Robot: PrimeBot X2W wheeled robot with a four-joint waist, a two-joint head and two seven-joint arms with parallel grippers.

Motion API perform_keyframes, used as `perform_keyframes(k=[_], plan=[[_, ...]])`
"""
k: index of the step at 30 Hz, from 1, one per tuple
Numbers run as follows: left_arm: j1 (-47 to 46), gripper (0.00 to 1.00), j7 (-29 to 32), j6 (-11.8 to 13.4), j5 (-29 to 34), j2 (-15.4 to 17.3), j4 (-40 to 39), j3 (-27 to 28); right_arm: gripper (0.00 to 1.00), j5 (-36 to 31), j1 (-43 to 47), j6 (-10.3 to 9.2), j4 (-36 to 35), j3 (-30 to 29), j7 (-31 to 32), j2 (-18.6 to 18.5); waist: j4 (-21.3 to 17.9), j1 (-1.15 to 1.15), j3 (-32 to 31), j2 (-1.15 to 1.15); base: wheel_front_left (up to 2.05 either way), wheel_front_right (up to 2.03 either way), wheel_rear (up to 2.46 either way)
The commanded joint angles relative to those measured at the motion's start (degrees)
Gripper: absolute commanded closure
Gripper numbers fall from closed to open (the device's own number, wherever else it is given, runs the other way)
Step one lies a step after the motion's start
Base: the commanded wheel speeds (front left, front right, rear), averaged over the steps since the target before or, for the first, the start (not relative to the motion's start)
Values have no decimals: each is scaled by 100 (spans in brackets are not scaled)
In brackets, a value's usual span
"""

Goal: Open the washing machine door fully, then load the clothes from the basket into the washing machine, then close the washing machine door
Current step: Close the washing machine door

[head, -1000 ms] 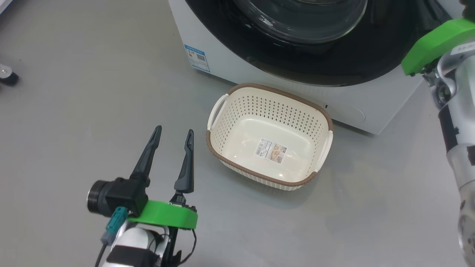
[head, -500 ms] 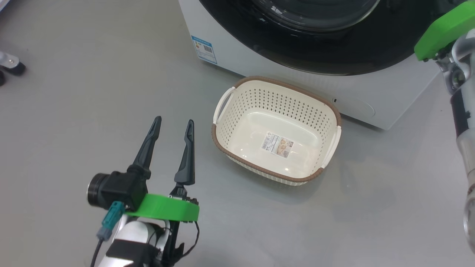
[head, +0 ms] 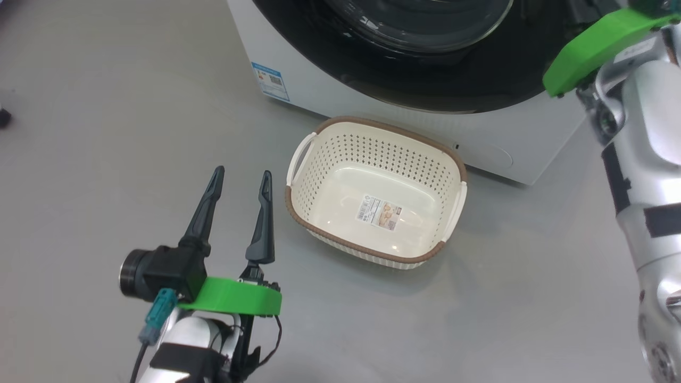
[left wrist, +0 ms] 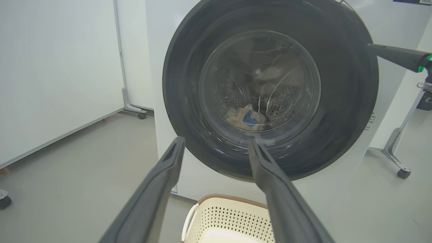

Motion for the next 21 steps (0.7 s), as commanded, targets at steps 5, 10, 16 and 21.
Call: perform_keyframes(k=[5,10,16,21], plan=[[-83,0,-56,-67,132,50,-76,302,100,437,712,-21,-1003,466,-54,128,-360,0,-184,0,0,0,0],[-17,0,-56,-119,240,64,37,365,96,642,1620,-21,-1775,431,-54,90,-668,0,-348,0,0,0,0],[5,0,-56,-194,303,76,163,390,2,605,2686,-21,-2452,208,-54,82,-1004,0,-471,0,0,0,0],[28,0,-56,-230,323,93,245,405,0,550,3215,-21,-2776,6,-54,148,-1214,0,-570,0,0,0,0]])
